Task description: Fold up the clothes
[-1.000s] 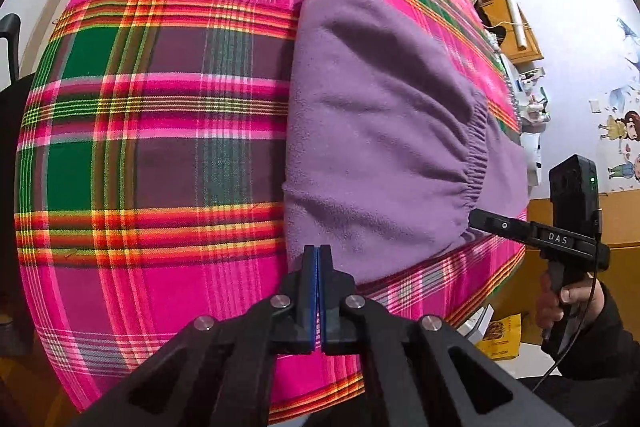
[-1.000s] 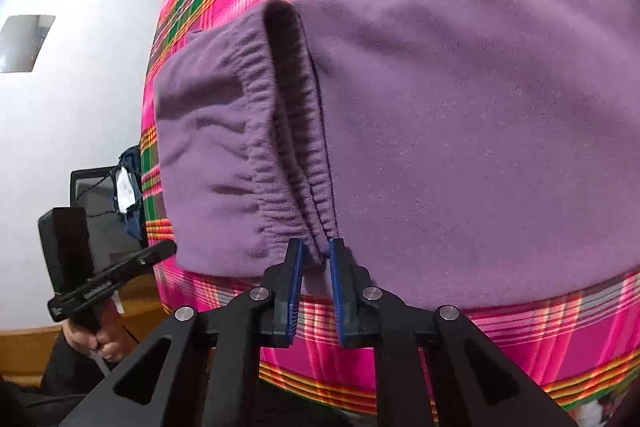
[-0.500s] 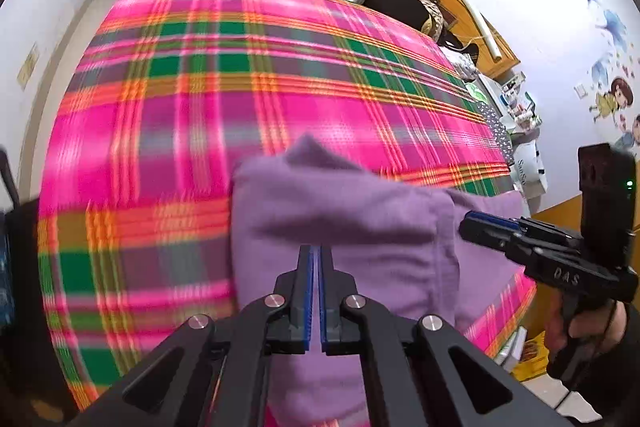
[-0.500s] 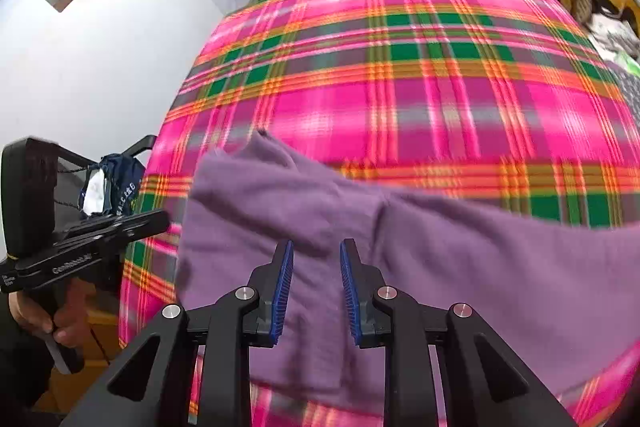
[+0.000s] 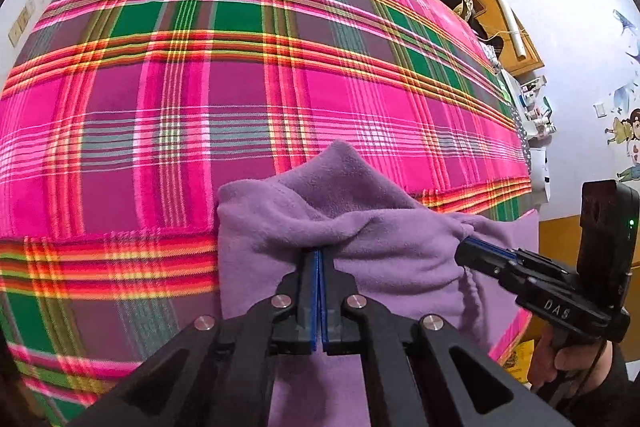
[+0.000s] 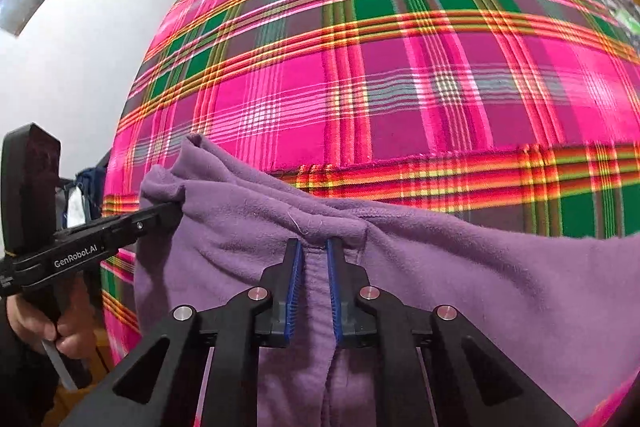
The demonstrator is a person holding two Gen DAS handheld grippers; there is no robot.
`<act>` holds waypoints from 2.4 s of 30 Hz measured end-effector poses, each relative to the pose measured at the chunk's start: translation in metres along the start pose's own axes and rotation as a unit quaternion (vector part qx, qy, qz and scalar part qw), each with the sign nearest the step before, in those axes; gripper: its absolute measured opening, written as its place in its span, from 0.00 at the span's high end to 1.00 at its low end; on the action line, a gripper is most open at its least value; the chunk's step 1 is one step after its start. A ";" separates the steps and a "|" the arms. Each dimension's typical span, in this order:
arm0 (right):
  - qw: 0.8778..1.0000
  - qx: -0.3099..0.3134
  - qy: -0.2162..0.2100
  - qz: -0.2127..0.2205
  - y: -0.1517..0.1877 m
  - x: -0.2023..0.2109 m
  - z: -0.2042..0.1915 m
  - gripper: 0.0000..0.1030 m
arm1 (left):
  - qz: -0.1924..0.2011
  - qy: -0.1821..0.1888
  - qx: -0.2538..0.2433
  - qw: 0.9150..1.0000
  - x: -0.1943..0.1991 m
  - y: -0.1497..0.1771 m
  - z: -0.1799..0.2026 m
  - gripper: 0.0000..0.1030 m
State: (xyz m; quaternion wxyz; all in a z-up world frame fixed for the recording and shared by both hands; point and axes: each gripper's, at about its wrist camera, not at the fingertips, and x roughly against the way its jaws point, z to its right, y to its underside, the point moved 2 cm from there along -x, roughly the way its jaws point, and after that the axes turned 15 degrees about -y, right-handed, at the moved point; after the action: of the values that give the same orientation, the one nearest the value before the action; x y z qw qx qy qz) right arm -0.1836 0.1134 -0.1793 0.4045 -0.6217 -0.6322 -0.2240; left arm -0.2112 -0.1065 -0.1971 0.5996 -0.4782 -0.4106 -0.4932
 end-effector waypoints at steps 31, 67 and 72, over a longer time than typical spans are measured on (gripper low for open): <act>1.000 -0.025 -0.008 0.000 0.105 0.028 -0.002 0.87 | -0.008 0.041 0.014 0.999 0.013 -0.010 -0.022 0.98; 0.997 0.080 -0.006 -0.017 0.119 0.066 -0.024 0.82 | 0.048 -0.098 -0.053 0.993 0.083 0.122 0.055 0.98; 0.996 0.092 -0.019 -0.014 0.115 0.083 -0.019 0.81 | 0.068 -0.131 -0.040 0.988 0.100 0.123 0.067 0.98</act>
State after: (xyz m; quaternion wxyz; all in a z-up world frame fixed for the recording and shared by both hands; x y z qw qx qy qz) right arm -0.0593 0.1637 -0.1283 0.4446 -0.5771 -0.6662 -0.1592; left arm -0.0741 -0.0535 -0.1075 0.5534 -0.5889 -0.4320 -0.4004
